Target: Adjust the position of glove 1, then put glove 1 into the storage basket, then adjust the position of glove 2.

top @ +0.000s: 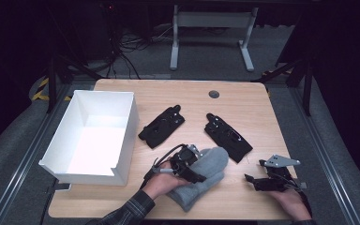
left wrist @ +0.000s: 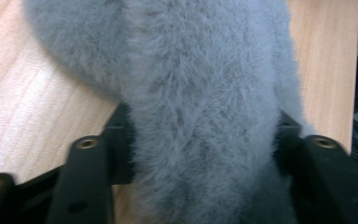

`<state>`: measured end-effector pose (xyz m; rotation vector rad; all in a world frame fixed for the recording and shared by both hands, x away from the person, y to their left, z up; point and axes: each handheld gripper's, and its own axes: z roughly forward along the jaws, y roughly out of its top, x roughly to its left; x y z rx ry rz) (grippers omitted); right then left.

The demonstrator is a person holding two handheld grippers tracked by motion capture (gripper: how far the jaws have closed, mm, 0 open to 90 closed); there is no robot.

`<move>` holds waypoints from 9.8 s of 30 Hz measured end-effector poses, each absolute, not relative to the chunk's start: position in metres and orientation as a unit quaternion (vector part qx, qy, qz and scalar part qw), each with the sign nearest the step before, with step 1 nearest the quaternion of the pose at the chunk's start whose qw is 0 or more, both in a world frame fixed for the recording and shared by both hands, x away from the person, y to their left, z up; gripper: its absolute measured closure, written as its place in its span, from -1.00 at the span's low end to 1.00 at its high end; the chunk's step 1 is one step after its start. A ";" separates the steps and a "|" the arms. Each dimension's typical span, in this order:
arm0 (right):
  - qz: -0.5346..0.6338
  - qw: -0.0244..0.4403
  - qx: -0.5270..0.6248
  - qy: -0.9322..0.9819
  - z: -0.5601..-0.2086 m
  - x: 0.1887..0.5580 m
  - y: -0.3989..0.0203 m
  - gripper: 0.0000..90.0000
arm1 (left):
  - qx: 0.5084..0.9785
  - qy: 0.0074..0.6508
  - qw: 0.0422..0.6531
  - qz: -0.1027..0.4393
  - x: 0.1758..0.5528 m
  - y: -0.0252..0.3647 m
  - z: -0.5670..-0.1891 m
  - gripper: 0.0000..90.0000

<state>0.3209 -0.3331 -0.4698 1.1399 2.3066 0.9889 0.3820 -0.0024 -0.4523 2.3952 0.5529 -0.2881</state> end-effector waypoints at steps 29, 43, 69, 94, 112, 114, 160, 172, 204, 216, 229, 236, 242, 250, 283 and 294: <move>0.352 0.191 0.405 0.822 -0.470 0.321 -0.333 -0.69 | 0.899 0.216 0.375 -0.070 0.386 0.029 -0.400 0.60; 0.352 0.191 0.405 0.822 -0.470 0.321 -0.333 -0.69 | 0.892 0.228 0.390 -0.029 0.388 0.040 -0.355 0.59; 0.352 0.191 0.405 0.822 -0.470 0.321 -0.333 -0.69 | 0.874 0.252 0.414 0.027 0.403 0.084 -0.270 0.59; 0.352 0.191 0.405 0.822 -0.470 0.321 -0.333 -0.69 | 0.831 0.351 0.424 0.081 0.411 0.189 -0.252 0.59; 0.352 0.191 0.405 0.822 -0.470 0.321 -0.333 -0.69 | 0.794 0.438 0.408 0.103 0.411 0.264 -0.275 0.59; 0.352 0.191 0.405 0.822 -0.470 0.321 -0.333 -0.69 | 0.791 0.446 0.406 0.100 0.412 0.269 -0.282 0.59; 0.352 0.191 0.405 0.822 -0.470 0.321 -0.333 -0.69 | 0.770 0.562 0.290 0.085 0.448 0.297 -0.398 -0.42; 0.352 0.191 0.405 0.822 -0.470 0.321 -0.333 -0.69 | 0.776 0.519 0.341 0.107 0.437 0.278 -0.350 -0.49; 0.352 0.191 0.405 0.822 -0.470 0.321 -0.333 -0.69 | 0.827 0.351 0.432 0.083 0.402 0.139 -0.303 -0.52; 0.352 0.191 0.405 0.822 -0.470 0.321 -0.333 -0.69 | 0.852 0.315 0.414 0.063 0.394 0.097 -0.327 -0.53; 0.352 0.191 0.405 0.822 -0.470 0.321 -0.333 -0.70 | 0.872 0.293 0.389 0.057 0.381 0.075 -0.367 -0.55; 0.344 0.185 0.406 0.826 -0.468 0.322 -0.333 -0.71 | 0.878 0.289 0.377 0.053 0.376 0.070 -0.392 -0.57; 0.342 0.173 0.410 0.827 -0.463 0.326 -0.332 -0.69 | 0.880 0.291 0.370 0.062 0.372 0.073 -0.412 -0.61; 0.349 0.172 0.402 0.829 -0.452 0.341 -0.327 -0.52 | 0.883 0.300 0.356 0.066 0.368 0.079 -0.437 -0.70; 0.322 0.172 0.398 0.842 -0.449 0.458 -0.306 1.00 | 0.892 0.263 0.356 0.093 0.361 0.090 -0.478 -1.00; 0.318 0.168 0.393 0.846 -0.450 0.443 -0.303 1.00 | 0.892 0.262 0.356 0.093 0.361 0.090 -0.478 -1.00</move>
